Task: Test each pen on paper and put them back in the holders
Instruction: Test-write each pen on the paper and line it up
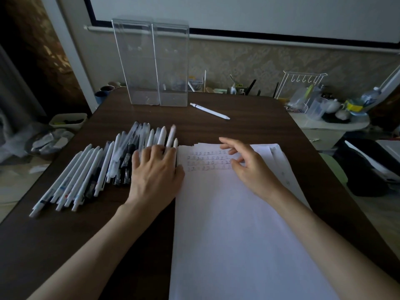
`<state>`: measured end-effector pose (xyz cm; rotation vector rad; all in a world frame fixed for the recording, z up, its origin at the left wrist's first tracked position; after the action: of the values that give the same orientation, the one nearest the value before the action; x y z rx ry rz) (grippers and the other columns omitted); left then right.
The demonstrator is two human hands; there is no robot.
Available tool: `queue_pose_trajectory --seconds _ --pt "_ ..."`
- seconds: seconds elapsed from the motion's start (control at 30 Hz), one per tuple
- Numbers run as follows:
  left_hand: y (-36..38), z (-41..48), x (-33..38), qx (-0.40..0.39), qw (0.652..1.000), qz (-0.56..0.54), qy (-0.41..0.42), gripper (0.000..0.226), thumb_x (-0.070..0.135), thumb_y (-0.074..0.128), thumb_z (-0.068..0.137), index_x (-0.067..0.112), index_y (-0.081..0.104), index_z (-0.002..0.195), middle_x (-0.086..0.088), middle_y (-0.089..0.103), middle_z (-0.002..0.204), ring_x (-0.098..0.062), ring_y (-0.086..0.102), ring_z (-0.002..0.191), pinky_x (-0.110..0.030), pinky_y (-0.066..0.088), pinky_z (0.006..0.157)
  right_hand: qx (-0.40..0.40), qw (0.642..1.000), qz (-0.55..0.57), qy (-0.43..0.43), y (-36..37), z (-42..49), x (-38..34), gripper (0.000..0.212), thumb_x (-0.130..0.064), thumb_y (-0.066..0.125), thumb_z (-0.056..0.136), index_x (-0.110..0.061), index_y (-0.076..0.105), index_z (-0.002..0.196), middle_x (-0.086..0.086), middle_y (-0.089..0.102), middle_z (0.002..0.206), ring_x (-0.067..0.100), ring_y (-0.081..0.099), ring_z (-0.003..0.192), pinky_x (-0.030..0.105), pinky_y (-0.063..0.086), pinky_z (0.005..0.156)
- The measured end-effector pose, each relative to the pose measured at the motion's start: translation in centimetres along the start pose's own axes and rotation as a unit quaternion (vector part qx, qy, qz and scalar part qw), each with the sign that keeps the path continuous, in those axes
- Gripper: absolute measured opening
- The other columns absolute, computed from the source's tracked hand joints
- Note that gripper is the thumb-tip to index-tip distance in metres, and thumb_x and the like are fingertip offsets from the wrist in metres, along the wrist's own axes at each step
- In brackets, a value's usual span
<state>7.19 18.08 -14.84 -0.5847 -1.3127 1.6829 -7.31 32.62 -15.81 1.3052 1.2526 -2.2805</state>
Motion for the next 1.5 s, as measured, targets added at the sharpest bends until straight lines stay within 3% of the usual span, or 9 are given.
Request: queue_pose_trajectory --seconds 0.17,0.27,0.37,0.6,0.8,1.07,1.23,1.37,1.5 --pt "0.5 0.0 0.1 -0.001 1.000 0.011 -0.002 0.035 0.036 0.051 0.086 0.012 0.059 0.111 -0.013 0.053 0.119 -0.034 0.046 0.113 -0.054 0.030 0.100 0.017 1.000 0.020 0.001 -0.4 0.6 -0.4 0.051 0.006 0.045 0.090 -0.034 0.053 0.120 -0.012 0.057 0.117 -0.001 0.049 0.100 0.012 0.040 0.081" --pt "0.2 -0.1 1.8 0.009 0.996 -0.033 0.081 0.043 0.040 0.043 0.088 0.013 0.058 0.119 -0.013 0.051 0.132 -0.031 0.044 0.124 -0.052 0.032 0.104 0.038 0.999 -0.014 -0.006 -1.2 3.5 -1.0 0.042 0.010 0.045 0.088 -0.021 0.060 0.114 -0.005 0.059 0.113 -0.010 0.050 0.093 0.005 0.038 0.076" --pt "0.8 -0.6 4.0 -0.035 0.981 -0.070 0.179 0.047 0.041 0.034 0.089 0.015 0.059 0.119 -0.006 0.054 0.131 -0.024 0.049 0.122 -0.043 0.040 0.099 0.059 0.993 -0.107 0.009 -1.2 8.6 -0.5 0.039 0.010 0.044 0.088 -0.008 0.059 0.120 0.006 0.058 0.120 0.006 0.052 0.103 0.004 0.037 0.077" --pt "1.4 -0.8 4.1 -0.040 0.979 -0.082 0.185 0.042 0.039 0.038 0.089 0.017 0.062 0.115 -0.001 0.060 0.121 -0.019 0.055 0.111 -0.034 0.042 0.093 -0.010 0.942 -0.334 0.034 2.0 17.7 1.5 0.043 -0.008 0.042 0.096 -0.001 0.038 0.138 0.016 0.043 0.141 0.033 0.041 0.126 0.039 0.034 0.104" --pt "1.4 -0.9 4.1 -0.041 0.979 -0.084 0.181 0.042 0.039 0.037 0.089 0.017 0.062 0.115 -0.001 0.060 0.122 -0.019 0.055 0.112 -0.034 0.042 0.093 0.023 0.927 -0.363 0.094 2.9 19.7 2.8 0.029 -0.015 0.050 0.096 -0.007 0.052 0.124 0.016 0.048 0.127 0.032 0.045 0.116 0.039 0.040 0.096" --pt "1.1 -0.8 4.2 -0.047 0.980 -0.079 0.178 0.043 0.043 0.036 0.091 0.017 0.062 0.114 -0.005 0.060 0.120 -0.024 0.056 0.109 -0.037 0.043 0.093 0.089 0.923 -0.370 -0.060 -0.5 12.5 -0.3 0.013 -0.004 0.044 0.095 -0.006 0.049 0.106 0.014 0.055 0.098 0.027 0.052 0.082 0.037 0.041 0.068" --pt "-1.0 -1.5 5.7 -0.031 0.965 -0.127 0.229 0.046 0.047 0.036 0.094 0.017 0.061 0.118 -0.003 0.060 0.119 -0.022 0.057 0.105 -0.034 0.042 0.089 0.105 0.905 -0.411 -0.024 -3.3 3.6 -0.8 0.046 -0.057 0.035 0.091 -0.016 0.053 0.080 0.004 0.050 0.083 0.020 0.046 0.079 0.038 0.037 0.077" --pt "-0.8 -3.7 8.2 -0.111 0.917 -0.151 0.351 0.052 0.053 0.034 0.094 0.023 0.049 0.134 0.001 0.043 0.142 -0.015 0.039 0.129 -0.031 0.028 0.105 0.177 0.887 -0.422 -0.065 -3.9 -0.7 -1.0 0.048 -0.063 0.037 0.084 -0.022 0.037 0.058 0.004 0.053 0.060 0.026 0.053 0.062 0.031 0.031 0.066" --pt "1.3 -4.5 8.5 -0.203 0.906 -0.120 0.353 0.065 0.066 0.021 0.089 0.037 0.019 0.147 0.007 0.008 0.157 -0.010 0.002 0.143 -0.034 0.004 0.117 0.210 0.897 -0.378 -0.087 -4.0 -1.6 -0.3 0.038 -0.046 0.046 0.080 -0.022 0.035 0.052 0.002 0.051 0.045 0.028 0.052 0.048 0.027 0.034 0.056"
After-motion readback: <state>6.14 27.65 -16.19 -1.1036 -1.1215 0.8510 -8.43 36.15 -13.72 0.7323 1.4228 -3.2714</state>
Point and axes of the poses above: each hand's wrist, its own z-axis towards the middle knuckle, its own y-axis out of the palm, x = y × z, the point moved 5 cm from there along z, towards the middle knuckle
